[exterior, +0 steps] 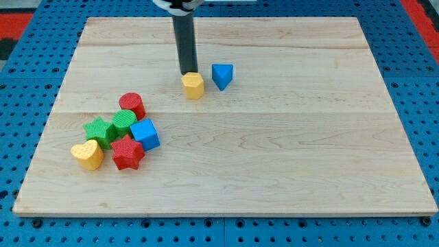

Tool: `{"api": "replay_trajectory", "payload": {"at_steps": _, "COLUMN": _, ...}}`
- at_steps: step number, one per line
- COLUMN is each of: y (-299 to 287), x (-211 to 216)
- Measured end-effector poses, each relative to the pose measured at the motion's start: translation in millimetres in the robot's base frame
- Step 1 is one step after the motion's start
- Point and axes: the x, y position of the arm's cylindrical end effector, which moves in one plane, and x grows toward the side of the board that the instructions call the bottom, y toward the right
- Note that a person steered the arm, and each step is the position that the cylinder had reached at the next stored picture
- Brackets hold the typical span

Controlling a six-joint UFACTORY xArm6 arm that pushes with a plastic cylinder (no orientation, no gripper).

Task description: Push yellow hexagon into the blue triangle

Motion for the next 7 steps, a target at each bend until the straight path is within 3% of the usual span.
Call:
{"api": "replay_trajectory", "payload": {"at_steps": 1, "y": -95.4, "x": 11.4}}
{"api": "replay_trajectory", "payload": {"at_steps": 2, "y": -84.4, "x": 43.5}}
{"api": "replay_trajectory", "payload": {"at_steps": 4, "y": 19.7, "x": 24.6}}
{"api": "replay_trajectory", "payload": {"at_steps": 5, "y": -13.3, "x": 45.4}}
{"api": "replay_trajectory", "payload": {"at_steps": 7, "y": 62.3, "x": 65.2}}
